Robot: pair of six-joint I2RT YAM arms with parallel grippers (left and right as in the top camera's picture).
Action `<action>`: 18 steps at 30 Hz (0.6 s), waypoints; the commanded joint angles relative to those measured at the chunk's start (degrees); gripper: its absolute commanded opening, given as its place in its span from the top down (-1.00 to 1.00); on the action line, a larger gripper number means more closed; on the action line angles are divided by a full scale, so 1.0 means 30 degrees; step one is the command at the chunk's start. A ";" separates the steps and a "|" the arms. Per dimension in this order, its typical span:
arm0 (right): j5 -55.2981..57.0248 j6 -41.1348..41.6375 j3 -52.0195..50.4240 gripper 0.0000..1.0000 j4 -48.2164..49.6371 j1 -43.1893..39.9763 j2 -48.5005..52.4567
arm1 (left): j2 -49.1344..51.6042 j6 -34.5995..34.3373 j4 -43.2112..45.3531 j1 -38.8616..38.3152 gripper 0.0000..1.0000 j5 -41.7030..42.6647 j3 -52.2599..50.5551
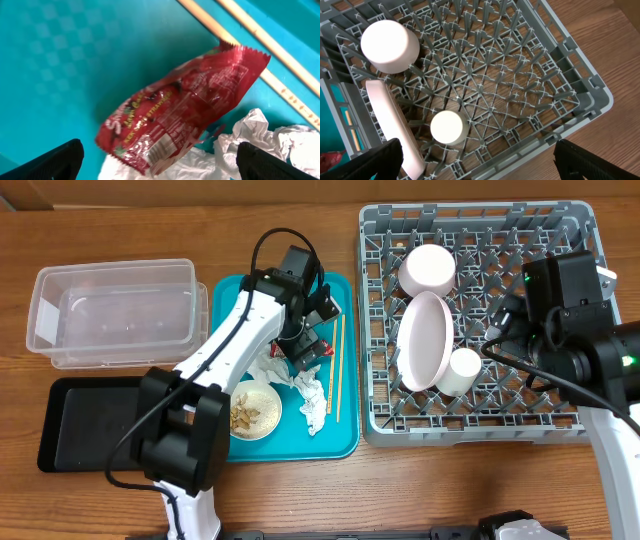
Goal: Sort waste into correct bins and load items into the dishwasher
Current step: 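Close the left gripper on the red wrapper and lift it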
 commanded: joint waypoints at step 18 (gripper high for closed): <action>-0.0022 -0.0277 0.0372 -1.00 0.0109 -0.0051 0.0015 | 0.2579 0.0138 0.0656 0.0095 -0.03 0.0255 -0.0408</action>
